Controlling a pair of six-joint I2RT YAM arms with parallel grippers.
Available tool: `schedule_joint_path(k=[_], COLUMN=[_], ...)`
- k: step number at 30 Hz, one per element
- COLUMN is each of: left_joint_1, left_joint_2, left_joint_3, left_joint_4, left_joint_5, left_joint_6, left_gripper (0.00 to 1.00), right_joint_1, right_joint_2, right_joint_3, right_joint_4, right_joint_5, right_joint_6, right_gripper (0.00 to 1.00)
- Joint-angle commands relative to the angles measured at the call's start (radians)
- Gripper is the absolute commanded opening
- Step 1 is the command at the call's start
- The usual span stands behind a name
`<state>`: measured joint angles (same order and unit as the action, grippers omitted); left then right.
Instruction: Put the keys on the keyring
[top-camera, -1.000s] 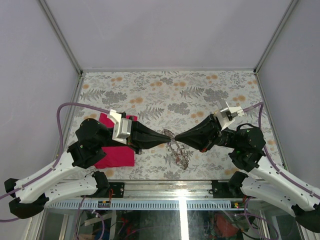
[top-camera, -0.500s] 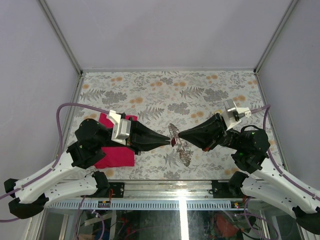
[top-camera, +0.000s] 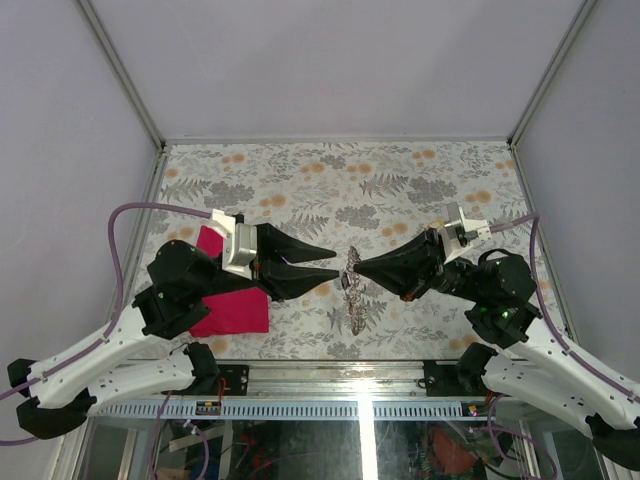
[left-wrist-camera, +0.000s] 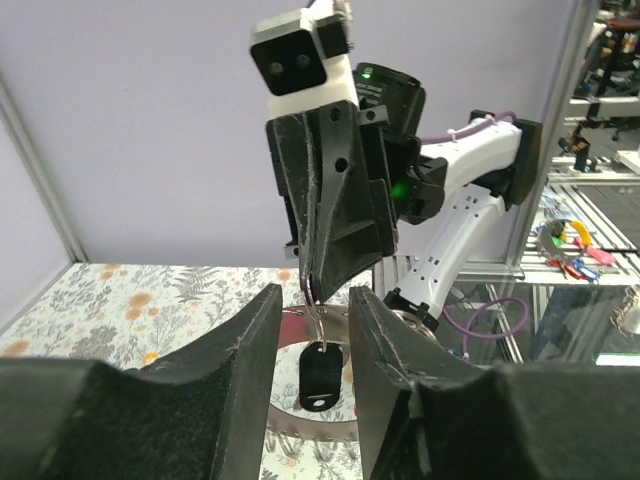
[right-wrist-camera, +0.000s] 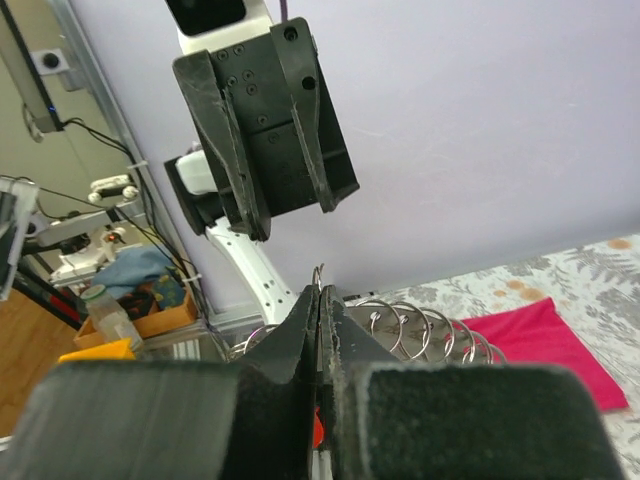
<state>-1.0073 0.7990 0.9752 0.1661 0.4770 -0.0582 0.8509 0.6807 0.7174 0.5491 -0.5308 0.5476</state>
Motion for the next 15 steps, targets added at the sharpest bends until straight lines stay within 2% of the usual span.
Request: schedule_joint_path(k=[1,15], left_joint_1=[0.000,-0.003], left_joint_2=[-0.021,0.026], left_joint_3=[-0.038,-0.113], left_joint_4=[0.125,0.252], left_joint_5=[-0.121,-0.110], left_joint_6=[-0.059,-0.187], left_gripper=[0.35,0.39], right_joint_1=[-0.001,0.000], right_joint_2=[-0.017,-0.039], right_joint_3=[0.071,0.101], right_joint_4=[-0.021,-0.080], right_joint_5=[0.052,0.057], right_joint_6=[-0.097,-0.169], right_gripper=[0.00,0.00])
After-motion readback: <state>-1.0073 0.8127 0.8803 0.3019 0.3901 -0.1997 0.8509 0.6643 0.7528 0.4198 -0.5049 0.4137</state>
